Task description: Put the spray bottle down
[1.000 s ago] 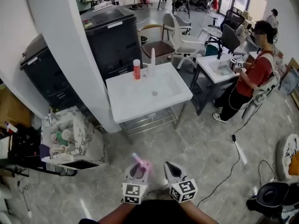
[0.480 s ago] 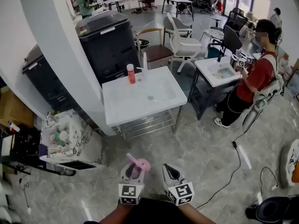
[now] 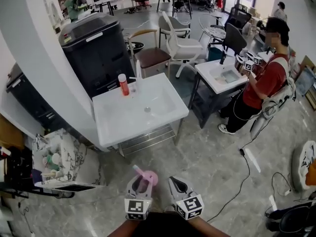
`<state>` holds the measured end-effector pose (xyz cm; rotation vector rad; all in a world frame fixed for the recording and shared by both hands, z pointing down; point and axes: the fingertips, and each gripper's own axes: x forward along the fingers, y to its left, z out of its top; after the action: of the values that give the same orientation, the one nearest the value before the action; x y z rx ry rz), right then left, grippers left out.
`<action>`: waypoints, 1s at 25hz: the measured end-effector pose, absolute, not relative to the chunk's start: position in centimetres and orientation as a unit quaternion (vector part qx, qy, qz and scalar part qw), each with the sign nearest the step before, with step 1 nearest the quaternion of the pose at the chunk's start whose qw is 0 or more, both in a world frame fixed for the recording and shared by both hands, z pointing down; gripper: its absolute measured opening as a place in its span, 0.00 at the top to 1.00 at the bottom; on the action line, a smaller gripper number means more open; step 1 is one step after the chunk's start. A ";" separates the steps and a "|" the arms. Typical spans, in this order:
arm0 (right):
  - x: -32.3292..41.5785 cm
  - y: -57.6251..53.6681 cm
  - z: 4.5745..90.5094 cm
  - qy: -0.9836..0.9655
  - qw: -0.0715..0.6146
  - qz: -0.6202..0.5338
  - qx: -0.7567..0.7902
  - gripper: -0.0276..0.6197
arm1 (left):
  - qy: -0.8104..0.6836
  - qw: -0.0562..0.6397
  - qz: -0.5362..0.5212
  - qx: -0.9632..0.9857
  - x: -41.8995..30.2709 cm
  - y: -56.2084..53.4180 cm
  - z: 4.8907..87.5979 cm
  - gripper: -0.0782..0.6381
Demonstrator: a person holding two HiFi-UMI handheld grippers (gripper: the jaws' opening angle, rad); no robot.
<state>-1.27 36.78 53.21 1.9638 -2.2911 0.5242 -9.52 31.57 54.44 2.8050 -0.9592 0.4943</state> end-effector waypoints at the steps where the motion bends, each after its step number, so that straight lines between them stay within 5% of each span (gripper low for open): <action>1: -0.8 35.7 53.2 -0.746 0.041 0.169 0.642 0.96 | -0.314 0.068 0.163 0.933 -9.0 30.5 54.6 0.68; 25: 4.0 6.2 51.9 -0.690 0.059 0.155 0.704 0.96 | -0.237 0.031 0.159 0.958 -4.6 2.6 53.6 0.68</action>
<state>3.99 6.17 51.94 2.1322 -2.0911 0.4709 -4.56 2.64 53.64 2.9521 -0.7291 0.4899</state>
